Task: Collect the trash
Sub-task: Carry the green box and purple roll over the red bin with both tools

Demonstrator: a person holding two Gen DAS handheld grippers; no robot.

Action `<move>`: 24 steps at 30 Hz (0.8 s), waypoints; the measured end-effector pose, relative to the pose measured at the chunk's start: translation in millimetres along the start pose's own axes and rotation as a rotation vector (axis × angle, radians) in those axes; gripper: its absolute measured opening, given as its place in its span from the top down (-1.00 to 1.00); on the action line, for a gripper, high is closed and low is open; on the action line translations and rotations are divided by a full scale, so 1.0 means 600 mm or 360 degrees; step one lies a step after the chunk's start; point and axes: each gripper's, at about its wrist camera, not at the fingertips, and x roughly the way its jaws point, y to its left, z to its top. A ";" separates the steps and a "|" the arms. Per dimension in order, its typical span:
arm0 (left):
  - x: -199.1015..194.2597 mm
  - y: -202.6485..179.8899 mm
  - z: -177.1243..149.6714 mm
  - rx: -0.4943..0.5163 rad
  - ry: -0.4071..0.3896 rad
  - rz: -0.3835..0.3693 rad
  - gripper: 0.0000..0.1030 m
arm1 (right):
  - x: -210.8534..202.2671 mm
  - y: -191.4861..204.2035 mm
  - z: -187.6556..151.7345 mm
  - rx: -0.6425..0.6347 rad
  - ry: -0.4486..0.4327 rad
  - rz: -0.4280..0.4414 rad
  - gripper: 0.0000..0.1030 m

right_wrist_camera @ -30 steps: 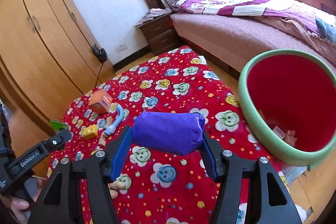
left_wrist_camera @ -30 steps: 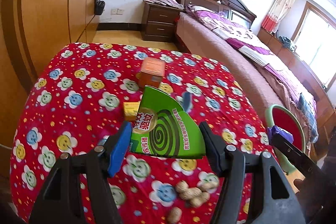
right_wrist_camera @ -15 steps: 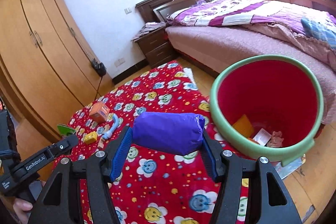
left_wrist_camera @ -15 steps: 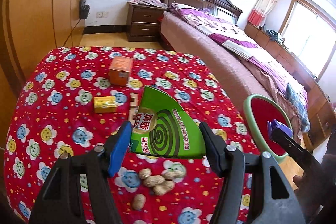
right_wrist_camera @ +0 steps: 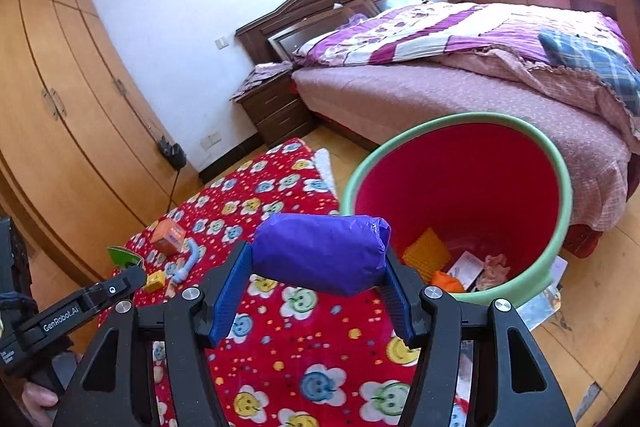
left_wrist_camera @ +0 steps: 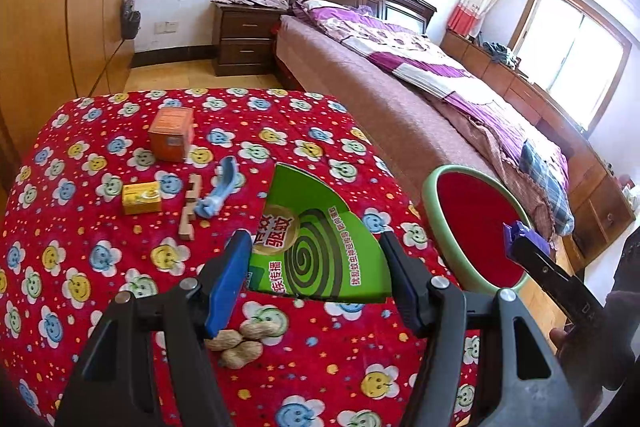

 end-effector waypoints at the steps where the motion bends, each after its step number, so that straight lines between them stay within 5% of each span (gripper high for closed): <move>1: 0.003 -0.004 0.000 0.0007 0.0004 -0.0001 -0.28 | 0.000 -0.007 0.000 0.0009 -0.0002 -0.0006 -0.22; 24: 0.062 -0.132 -0.004 0.0238 0.0026 -0.0199 -0.27 | 0.011 -0.156 0.008 0.0189 -0.0034 -0.0250 -0.25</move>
